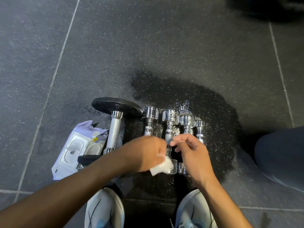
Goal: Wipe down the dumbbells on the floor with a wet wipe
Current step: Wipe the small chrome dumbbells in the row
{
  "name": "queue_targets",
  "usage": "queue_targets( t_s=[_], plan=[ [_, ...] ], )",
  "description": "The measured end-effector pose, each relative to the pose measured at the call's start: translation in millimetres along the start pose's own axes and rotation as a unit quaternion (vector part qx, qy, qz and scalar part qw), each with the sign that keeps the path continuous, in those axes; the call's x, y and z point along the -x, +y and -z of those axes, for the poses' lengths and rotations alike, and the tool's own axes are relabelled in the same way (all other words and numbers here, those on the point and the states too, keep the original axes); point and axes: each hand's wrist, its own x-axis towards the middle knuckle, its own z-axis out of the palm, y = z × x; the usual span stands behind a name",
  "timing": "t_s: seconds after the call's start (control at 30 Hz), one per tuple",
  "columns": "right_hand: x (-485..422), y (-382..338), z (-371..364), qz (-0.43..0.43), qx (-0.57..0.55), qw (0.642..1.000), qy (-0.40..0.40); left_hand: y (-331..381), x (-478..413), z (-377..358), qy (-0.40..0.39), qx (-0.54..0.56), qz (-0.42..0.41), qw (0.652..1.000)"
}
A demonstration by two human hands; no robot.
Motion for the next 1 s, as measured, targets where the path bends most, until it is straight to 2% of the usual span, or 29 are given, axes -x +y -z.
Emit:
queue_targets(
  t_s=[0.1,0.23,0.33,0.53,0.67,0.77,0.83,1.0],
  plan=[
    [2.0,-4.9,1.1,0.016,-0.009,0.999,-0.042,-4.7,-8.2,10.7,0.123,0.131,0.066,0.981],
    [2.6,-9.7,-4.6,0.042,-0.021,0.995,-0.083,-16.3,-16.1,8.0,0.226,0.159,0.068,0.959],
    [-1.9,-12.1,-9.1,0.075,-0.001,0.994,-0.076,-18.5,-14.3,5.5,0.263,0.198,0.075,0.941],
    [-14.5,-18.1,-16.2,0.065,-0.001,0.991,-0.115,-22.6,-12.1,-6.3,0.277,0.25,0.067,0.925],
    [-31.4,-16.6,-20.9,0.119,0.064,0.991,-0.014,-26.1,-9.5,-11.0,0.285,0.252,0.083,0.921],
    [-44.3,-24.4,-26.0,0.184,0.109,0.975,0.055,-30.8,-5.5,-14.9,0.268,0.182,0.096,0.941],
    [-50.9,-34.1,-31.6,0.225,0.151,0.959,0.08,-32.4,-3.4,-16.1,0.23,0.127,0.107,0.959],
    [-60.3,-49.5,-57.1,0.257,0.227,0.937,0.065,-30.8,-7.8,-23.0,0.157,-0.038,0.077,0.984]
  ],
)
